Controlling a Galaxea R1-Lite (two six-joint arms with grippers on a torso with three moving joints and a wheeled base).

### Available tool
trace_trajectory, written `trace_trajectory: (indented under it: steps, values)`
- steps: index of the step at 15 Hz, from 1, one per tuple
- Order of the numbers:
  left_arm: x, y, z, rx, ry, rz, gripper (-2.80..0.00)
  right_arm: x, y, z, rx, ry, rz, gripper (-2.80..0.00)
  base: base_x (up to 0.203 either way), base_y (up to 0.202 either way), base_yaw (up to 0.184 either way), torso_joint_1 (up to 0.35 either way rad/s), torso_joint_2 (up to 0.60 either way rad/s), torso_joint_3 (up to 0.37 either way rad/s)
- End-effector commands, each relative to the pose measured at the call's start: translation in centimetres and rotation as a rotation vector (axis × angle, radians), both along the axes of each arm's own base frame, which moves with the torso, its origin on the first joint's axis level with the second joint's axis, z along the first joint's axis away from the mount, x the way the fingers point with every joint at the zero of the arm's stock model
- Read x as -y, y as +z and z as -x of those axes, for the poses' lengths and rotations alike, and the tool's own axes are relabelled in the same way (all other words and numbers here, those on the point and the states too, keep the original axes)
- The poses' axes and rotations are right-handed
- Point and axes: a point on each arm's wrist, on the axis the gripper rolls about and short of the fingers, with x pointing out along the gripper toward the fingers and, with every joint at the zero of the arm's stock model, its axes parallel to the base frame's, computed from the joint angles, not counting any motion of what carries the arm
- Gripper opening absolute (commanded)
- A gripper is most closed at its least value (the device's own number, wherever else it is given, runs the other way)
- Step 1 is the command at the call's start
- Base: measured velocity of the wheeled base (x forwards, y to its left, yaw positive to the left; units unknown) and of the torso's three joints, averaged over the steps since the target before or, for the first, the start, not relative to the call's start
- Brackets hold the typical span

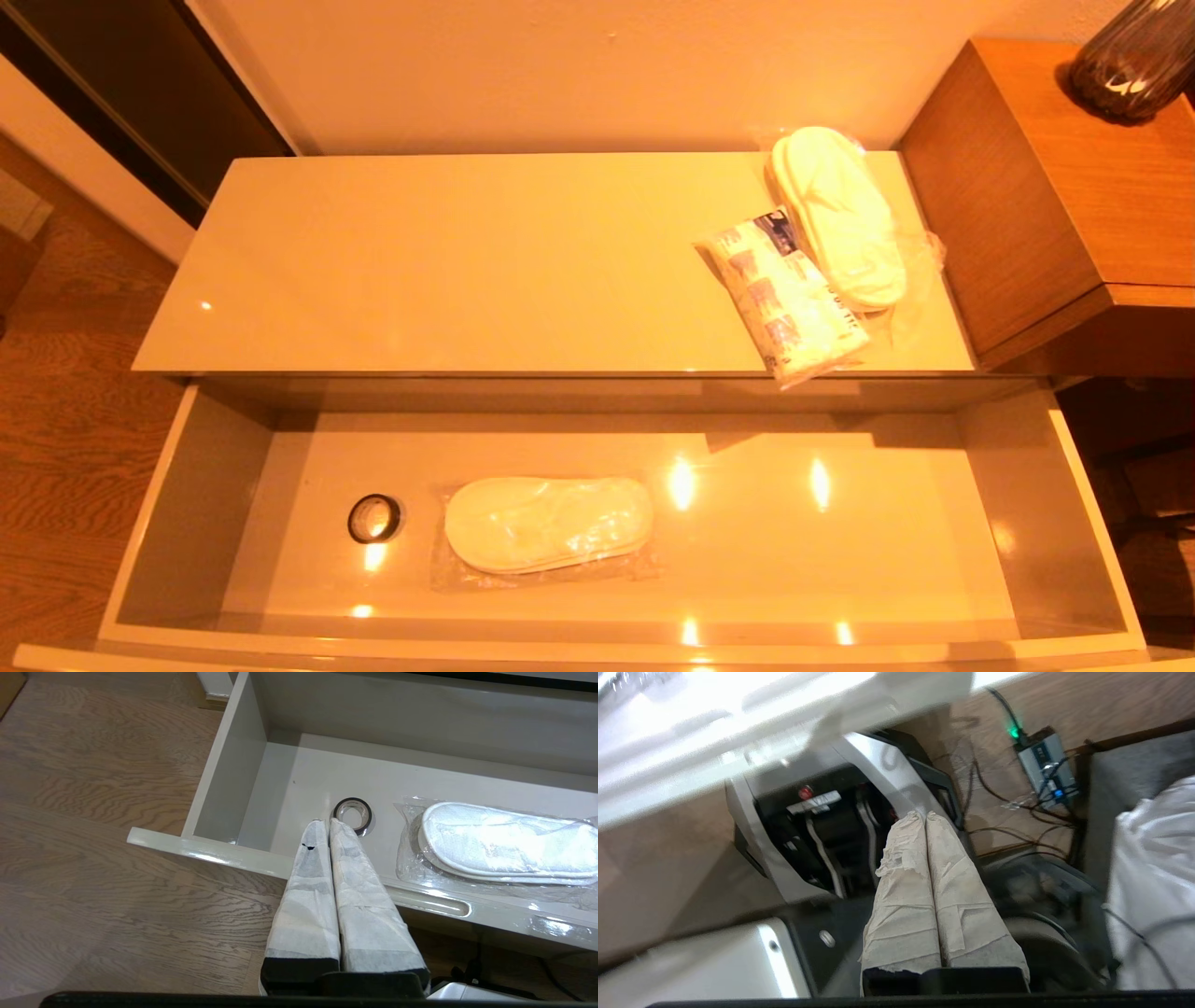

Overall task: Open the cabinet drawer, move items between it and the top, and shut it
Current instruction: Close the drawer

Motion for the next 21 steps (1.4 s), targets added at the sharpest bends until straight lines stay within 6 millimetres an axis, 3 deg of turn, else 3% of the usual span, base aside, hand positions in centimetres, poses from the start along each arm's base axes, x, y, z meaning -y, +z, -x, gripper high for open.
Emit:
trace_trajectory:
  steps: [1,5,9,18,21]
  values:
    - [0.1,-0.1,0.3,0.037,0.001,-0.006,-2.80,-1.4,-1.6,-2.9,-0.048,-0.012,0.023,-2.80,0.000,0.000,0.000,0.000,0.00,0.000]
    - [0.1,-0.1,0.3,0.037,0.001,-0.006,-2.80,-3.4,-5.3,-6.8,-0.094,-0.035,0.054,-2.80,0.000,0.000,0.000,0.000,0.00,0.000]
    - [0.1,-0.1,0.3,0.037,0.001,-0.006,-2.80,-4.4,-6.9,-7.8,-0.137,-0.009,0.071,-2.80,0.000,0.000,0.000,0.000,0.00,0.000]
    - [0.1,-0.1,0.3,0.037,0.001,-0.006,-2.80,-4.9,-7.3,-8.6,-0.157,0.001,0.067,-2.80,0.000,0.000,0.000,0.000,0.00,0.000]
    - [0.1,-0.1,0.3,0.037,0.001,-0.006,-2.80,-4.6,-6.1,-8.1,-0.104,0.002,0.045,-2.80,0.000,0.000,0.000,0.000,0.00,0.000]
